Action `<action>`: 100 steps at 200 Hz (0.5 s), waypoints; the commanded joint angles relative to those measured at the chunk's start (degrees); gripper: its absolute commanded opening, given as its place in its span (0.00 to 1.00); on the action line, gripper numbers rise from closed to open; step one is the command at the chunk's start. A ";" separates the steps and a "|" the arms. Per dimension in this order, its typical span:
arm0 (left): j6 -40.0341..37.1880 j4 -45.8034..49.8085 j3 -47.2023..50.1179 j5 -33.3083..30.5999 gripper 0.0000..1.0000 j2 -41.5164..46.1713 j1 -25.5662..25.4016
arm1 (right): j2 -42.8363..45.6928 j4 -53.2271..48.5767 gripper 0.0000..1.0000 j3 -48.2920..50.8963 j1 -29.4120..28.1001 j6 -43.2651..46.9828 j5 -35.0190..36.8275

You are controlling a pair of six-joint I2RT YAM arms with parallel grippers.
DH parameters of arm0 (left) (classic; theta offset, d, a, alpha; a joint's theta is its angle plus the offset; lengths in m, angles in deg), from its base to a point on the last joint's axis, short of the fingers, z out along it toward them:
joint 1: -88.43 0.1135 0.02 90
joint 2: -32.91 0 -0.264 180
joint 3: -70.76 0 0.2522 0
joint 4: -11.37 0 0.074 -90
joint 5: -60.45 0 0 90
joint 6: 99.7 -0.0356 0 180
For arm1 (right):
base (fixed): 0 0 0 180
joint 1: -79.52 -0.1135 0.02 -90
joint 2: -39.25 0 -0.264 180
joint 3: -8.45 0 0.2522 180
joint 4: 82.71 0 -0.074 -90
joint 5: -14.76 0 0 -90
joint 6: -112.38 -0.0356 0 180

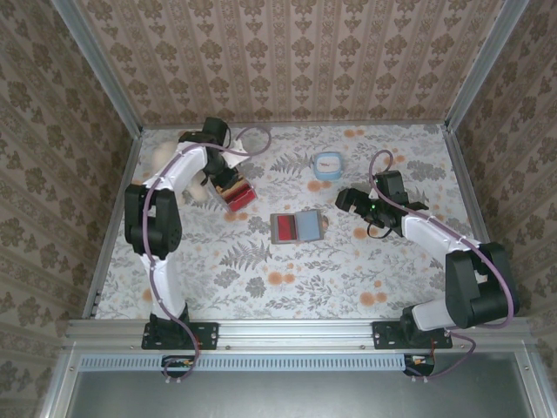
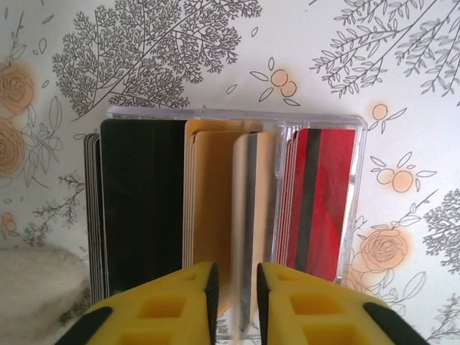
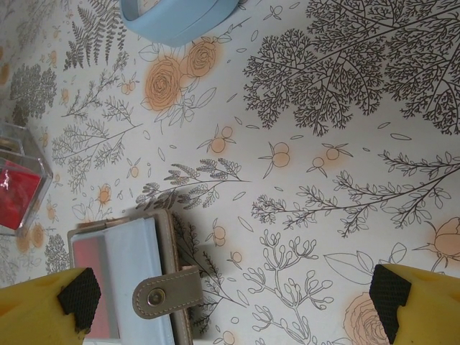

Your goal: Take the credit cards out of the card holder

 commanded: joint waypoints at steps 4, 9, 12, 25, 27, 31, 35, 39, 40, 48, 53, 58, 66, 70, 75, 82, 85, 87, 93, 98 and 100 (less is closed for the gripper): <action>3.15 -2.15 -1.47 -1.85 0.33 0.98 -0.67 | 2.31 -0.58 1.00 -1.17 0.40 -0.81 -1.24; 4.10 -2.56 -1.70 -1.98 0.35 1.51 -0.74 | 2.89 -0.76 1.00 -1.17 0.38 -0.76 -1.32; 4.86 -2.81 -1.70 -2.08 0.37 1.83 -0.77 | 3.06 -0.84 1.00 -1.17 0.36 -0.66 -1.41; 8.22 -4.26 -1.41 -2.45 0.42 3.82 -0.80 | 3.84 -0.91 0.98 -1.12 0.36 -0.24 -1.95; 8.84 -4.59 -1.28 -2.54 0.43 4.19 -0.80 | 3.99 -0.90 0.98 -1.09 0.37 -0.18 -2.02; 10.24 -5.21 -1.09 -2.83 0.45 4.88 -0.81 | 4.19 -0.91 0.98 -1.08 0.30 -0.03 -2.27; 11.48 -5.90 -0.73 -3.11 0.47 5.67 -0.80 | 4.45 -0.88 0.98 -1.08 0.14 0.11 -2.46; 13.02 -6.46 -0.31 -3.31 0.50 6.45 -0.85 | 4.77 -1.08 0.97 -1.16 -0.09 0.26 -2.56; 13.41 -6.66 -0.14 -3.34 0.51 6.54 -0.78 | 4.81 -1.10 0.97 -1.16 -0.15 0.34 -2.57; 16.26 -8.04 1.04 -3.53 0.57 8.39 -0.91 | 5.20 -1.77 0.97 -1.53 -0.80 0.84 -2.41; 18.21 -9.06 1.96 -3.61 0.60 9.25 -0.96 | 5.42 -2.45 0.97 -1.88 -1.30 1.23 -2.12; 20.07 -10.17 3.15 -3.57 0.64 10.61 -0.98 | 5.38 -3.27 0.97 -2.40 -1.97 1.58 -1.68; 22.90 -11.94 5.13 -3.59 0.68 12.46 -1.11 | 5.31 -4.89 0.96 -3.53 -3.20 2.21 -0.97; 24.43 -12.90 6.16 -3.75 0.70 13.41 -1.15 | 5.09 -5.69 0.96 -4.04 -3.87 2.55 -0.62; 26.33 -13.97 7.60 -4.16 0.72 14.36 -1.32 | 4.95 -6.54 0.95 -4.78 -4.76 2.97 -0.19; 29.31 -15.31 9.53 -5.01 0.74 15.89 -1.37 | 4.47 -7.75 0.95 -5.82 -6.26 3.30 0.50; 30.50 -15.79 10.39 -5.62 0.74 16.67 -1.39 | 4.27 -8.18 0.94 -6.12 -6.99 3.43 0.74; 31.77 -16.00 10.83 -6.30 0.74 17.12 -1.41 | 4.09 -8.47 0.94 -6.54 -7.40 3.52 0.87; 35.33 -16.03 11.97 -8.93 0.74 18.14 -1.58 | 3.53 -9.15 0.93 -7.36 -8.77 3.66 1.10; 37.90 -15.79 12.77 -10.92 0.74 19.04 -1.72 | 3.03 -9.63 0.92 -8.02 -9.83 3.64 1.13; 38.85 -15.69 13.23 -11.69 0.74 19.56 -1.76 | 2.77 -9.75 0.92 -8.20 -10.36 3.67 1.08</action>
